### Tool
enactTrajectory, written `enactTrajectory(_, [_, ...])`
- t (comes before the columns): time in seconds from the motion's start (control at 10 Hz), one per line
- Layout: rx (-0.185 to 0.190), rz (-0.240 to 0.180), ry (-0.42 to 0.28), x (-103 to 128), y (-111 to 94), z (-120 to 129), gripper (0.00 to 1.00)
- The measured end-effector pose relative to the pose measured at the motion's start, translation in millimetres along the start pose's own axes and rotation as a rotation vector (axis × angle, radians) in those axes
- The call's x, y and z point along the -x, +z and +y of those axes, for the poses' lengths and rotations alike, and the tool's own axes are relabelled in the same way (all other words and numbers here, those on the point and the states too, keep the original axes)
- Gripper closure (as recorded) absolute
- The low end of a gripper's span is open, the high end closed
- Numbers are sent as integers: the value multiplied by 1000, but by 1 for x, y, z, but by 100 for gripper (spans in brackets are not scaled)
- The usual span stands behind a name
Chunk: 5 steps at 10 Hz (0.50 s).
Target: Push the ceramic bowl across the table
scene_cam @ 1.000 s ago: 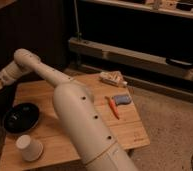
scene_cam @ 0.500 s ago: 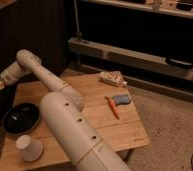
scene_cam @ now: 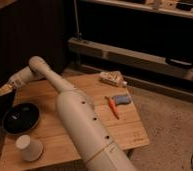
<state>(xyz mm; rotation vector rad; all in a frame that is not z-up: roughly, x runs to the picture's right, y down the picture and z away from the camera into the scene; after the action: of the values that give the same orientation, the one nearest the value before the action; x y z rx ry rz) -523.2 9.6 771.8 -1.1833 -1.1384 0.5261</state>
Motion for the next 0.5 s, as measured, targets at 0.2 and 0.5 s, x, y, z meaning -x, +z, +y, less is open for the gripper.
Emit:
enactTrajectory(0.2, [-49, -121, 20, 12, 0, 9, 100])
enactTrajectory(0.5, [-101, -167, 26, 23, 1, 20, 82])
